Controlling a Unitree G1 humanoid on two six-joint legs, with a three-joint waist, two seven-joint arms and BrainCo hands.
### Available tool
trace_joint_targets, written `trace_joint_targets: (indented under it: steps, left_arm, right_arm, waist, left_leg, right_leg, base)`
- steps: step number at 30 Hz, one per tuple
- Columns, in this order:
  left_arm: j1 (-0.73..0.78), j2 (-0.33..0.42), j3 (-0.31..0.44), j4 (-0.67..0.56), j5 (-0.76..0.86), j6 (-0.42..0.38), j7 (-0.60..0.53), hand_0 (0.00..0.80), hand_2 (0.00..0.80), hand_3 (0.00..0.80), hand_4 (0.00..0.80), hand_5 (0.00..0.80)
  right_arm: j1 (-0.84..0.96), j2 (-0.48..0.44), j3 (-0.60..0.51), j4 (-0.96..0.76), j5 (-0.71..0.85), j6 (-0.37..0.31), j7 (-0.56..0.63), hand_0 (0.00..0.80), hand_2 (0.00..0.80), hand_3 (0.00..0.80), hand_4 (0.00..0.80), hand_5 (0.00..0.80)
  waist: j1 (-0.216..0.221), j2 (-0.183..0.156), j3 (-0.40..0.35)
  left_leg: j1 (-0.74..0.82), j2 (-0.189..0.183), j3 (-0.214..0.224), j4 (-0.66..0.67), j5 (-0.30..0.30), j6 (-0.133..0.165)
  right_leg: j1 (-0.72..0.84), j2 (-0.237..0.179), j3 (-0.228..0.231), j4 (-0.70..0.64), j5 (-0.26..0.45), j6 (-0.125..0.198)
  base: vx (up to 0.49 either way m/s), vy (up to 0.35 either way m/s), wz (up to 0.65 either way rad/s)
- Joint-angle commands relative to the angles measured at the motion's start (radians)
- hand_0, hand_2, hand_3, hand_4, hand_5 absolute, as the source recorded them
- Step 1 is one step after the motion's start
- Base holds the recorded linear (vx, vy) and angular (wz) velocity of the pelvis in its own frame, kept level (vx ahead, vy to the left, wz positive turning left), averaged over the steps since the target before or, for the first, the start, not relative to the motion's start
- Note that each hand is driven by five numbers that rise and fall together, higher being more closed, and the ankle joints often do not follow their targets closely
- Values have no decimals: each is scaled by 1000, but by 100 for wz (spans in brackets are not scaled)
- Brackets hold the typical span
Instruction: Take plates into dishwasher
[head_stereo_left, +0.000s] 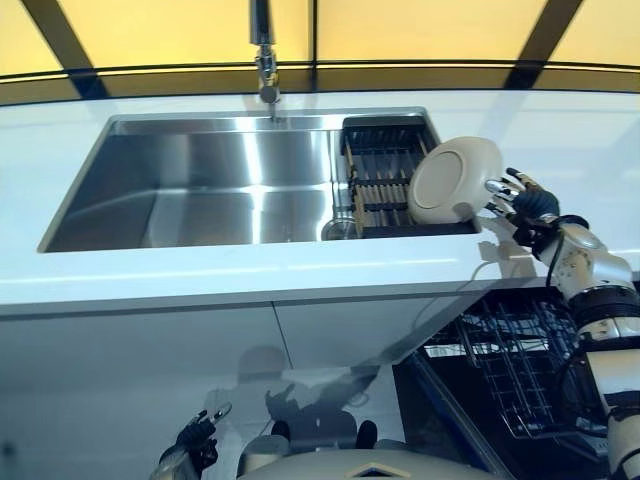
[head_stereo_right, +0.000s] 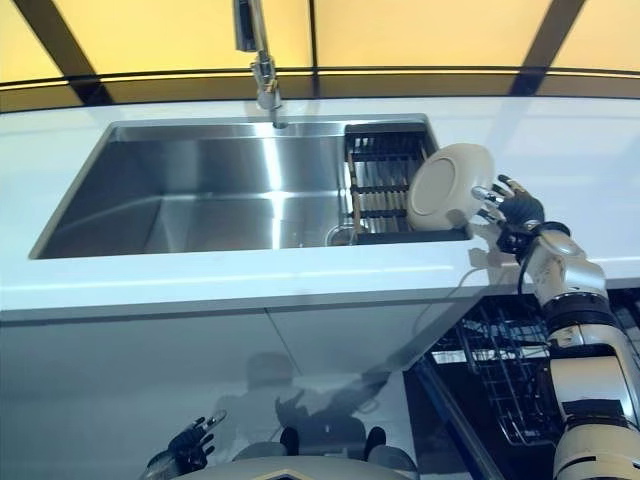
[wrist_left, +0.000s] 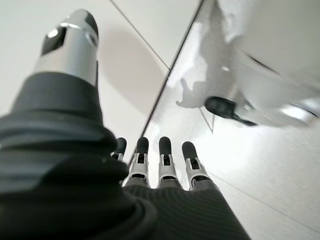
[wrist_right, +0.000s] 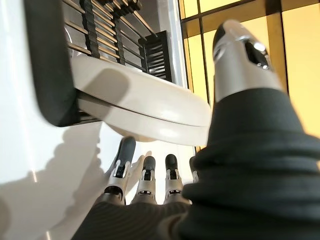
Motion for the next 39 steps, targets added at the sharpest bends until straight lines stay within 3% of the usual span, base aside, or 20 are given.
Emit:
trace_joint_targets:
  steps: [1, 18, 19, 20, 21, 31, 39]
  left_arm:
    - [-59, 39, -40, -25, 39, -27, -53, 0, 0, 0, 0, 0]
    - [-40, 46, -30, -32, 52, 10, -71, 0, 0, 0, 0, 0]
    - [-41, 46, -30, -30, 52, 8, -71, 0, 0, 0, 0, 0]
    - [-42, 45, -30, -27, 53, 6, -71, 0, 0, 0, 0, 0]
    - [-42, 45, -31, -23, 52, 4, -71, 0, 0, 0, 0, 0]
    - [-52, 43, -33, -23, 36, 1, -50, 0, 0, 0, 0, 0]
    - [-56, 41, -35, -26, 37, 1, -41, 0, 0, 0, 0, 0]
  right_arm:
    - [-119, -11, 36, 35, 26, 0, 43, 0, 0, 0, 0, 0]
    - [-207, -14, 96, 53, -45, 65, 102, 0, 0, 0, 0, 0]
    - [-209, -13, 98, 57, -54, 65, 103, 144, 144, 144, 144, 144]
    - [-216, -12, 106, 62, -68, 65, 96, 511, 511, 511, 511, 511]
    - [-219, -15, 111, 68, -85, 61, 93, 775, 775, 775, 775, 775]
    - [-260, -43, 157, 112, -206, 80, 61, 800, 800, 800, 800, 800]
    - [-267, -65, 172, 111, -242, 47, 41, 800, 800, 800, 800, 800]
  waist:
    - [54, -8, 37]
    - [72, -19, 4]
    - [72, -19, 4]
    - [73, -21, 2]
    - [73, -22, 1]
    - [72, -28, 2]
    - [69, -32, 0]
  left_leg:
    - [-23, -40, 22, 15, -49, 34]
    - [8, -35, 15, 7, -53, 26]
    - [9, -35, 15, 7, -54, 26]
    - [10, -35, 16, 7, -54, 26]
    - [11, -35, 17, 7, -54, 26]
    - [12, -34, 20, 6, -55, 27]
    - [13, -32, 24, 6, -58, 26]
  right_leg:
    - [17, -35, -61, 53, -63, 59]
    - [53, -35, -87, 46, -73, 53]
    - [54, -36, -87, 45, -73, 53]
    - [55, -36, -86, 45, -73, 53]
    - [56, -36, -86, 44, -73, 53]
    - [54, -36, -84, 45, -71, 53]
    - [55, -36, -83, 44, -72, 53]
  base:
    - [36, 32, 7]
    - [7, 5, 2]
    - [0, 17, 3]
    - [4, 11, 3]
    - [0, 0, 0]
    - [0, 0, 0]
    - [0, 0, 0]
